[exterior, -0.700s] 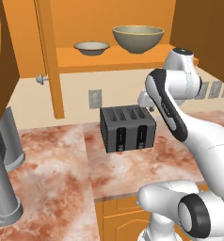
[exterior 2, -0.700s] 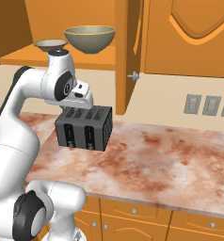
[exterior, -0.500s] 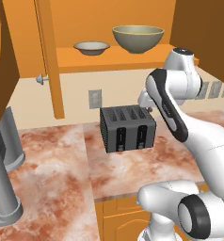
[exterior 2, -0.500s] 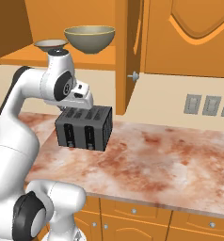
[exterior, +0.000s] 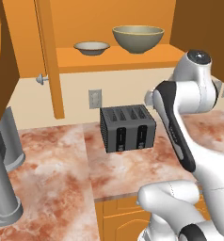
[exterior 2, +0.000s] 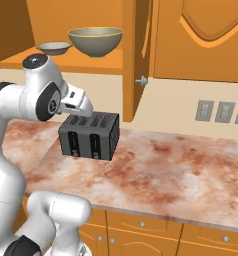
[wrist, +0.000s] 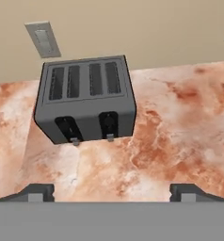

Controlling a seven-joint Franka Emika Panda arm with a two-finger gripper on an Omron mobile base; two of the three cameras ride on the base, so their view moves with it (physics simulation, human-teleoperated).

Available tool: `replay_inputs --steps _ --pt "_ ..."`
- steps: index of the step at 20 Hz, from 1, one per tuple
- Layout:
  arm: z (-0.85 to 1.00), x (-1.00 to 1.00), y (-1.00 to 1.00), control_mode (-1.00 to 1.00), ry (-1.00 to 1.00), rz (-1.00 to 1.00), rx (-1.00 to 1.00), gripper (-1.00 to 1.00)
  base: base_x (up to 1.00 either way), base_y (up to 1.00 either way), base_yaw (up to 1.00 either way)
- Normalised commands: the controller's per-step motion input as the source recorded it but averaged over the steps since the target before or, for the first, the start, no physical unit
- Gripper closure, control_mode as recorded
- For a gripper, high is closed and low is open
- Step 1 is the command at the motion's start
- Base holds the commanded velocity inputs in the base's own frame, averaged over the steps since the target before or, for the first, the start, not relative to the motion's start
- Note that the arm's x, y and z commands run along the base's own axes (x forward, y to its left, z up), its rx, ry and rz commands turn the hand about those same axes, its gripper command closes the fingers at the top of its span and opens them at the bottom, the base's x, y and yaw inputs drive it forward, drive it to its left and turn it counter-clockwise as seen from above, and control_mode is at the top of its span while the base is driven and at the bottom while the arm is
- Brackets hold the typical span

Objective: Take the smaller bowl and place it next to the appetizer plate on the dining counter , and place the larger bowl next to the plate with cooked food.

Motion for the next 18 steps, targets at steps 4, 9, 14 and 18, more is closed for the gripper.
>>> replay_inputs --steps 4,9,14,18 --pt "0.59 -0.06 0.01 -1.0 -0.2 -0.21 0.0 -1.0 0.0 0.0 0.0" --pt "0.85 -0.02 0.0 -1.0 -0.15 -0.07 0.04 -1.0 0.0 0.0 0.0" --pt "0.66 0.0 0.0 -1.0 -0.09 0.0 0.1 -1.0 0.0 0.0 0.0" --pt "0.49 0.12 0.0 -1.0 -0.13 0.0 0.09 -1.0 0.0 0.0 0.0"
